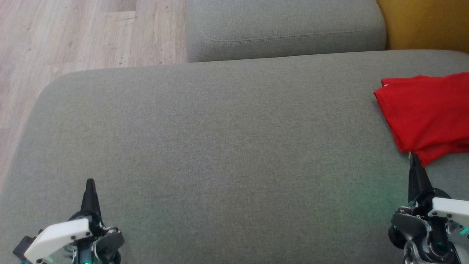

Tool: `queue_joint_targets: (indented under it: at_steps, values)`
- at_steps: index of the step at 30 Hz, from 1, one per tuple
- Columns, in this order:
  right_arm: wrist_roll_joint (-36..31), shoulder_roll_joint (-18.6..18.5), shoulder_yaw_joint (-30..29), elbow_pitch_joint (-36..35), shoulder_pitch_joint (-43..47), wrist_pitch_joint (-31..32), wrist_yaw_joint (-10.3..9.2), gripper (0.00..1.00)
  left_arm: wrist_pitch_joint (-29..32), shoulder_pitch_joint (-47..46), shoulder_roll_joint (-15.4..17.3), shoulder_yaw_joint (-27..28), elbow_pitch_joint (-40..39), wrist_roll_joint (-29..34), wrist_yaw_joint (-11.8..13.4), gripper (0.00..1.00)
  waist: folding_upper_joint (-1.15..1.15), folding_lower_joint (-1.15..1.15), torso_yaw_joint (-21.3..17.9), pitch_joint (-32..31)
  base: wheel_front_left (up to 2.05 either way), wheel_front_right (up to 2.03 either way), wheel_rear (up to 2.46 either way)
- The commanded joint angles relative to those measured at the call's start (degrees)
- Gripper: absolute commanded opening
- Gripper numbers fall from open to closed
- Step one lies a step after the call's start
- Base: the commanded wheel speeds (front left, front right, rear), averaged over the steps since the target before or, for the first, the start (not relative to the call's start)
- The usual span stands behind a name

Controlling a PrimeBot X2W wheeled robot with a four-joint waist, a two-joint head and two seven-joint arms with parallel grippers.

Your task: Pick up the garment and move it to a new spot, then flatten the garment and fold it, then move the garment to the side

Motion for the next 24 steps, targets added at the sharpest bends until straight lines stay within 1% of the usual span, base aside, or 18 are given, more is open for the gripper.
queue_joint_targets:
  at_steps: [1, 24]
  values:
    - [-0.4, -0.3, 1.2, -1.8, -2.9, 0.3, -0.04, 0.00, 0.3, -3.0, 0.2, 2.4, -1.6, 0.5, -0.4, 0.00, 0.00, 0.00, 0.0, 0.0, 0.00, 0.00, 0.00]
    - [-0.5, -0.3, 1.1, -1.8, -2.9, 0.4, -0.04, 0.00, 0.4, -3.0, 0.2, 2.5, -1.6, 0.6, -0.4, 0.00, 0.00, 0.00, 0.0, 0.0, 0.00, 0.00, 0.00]
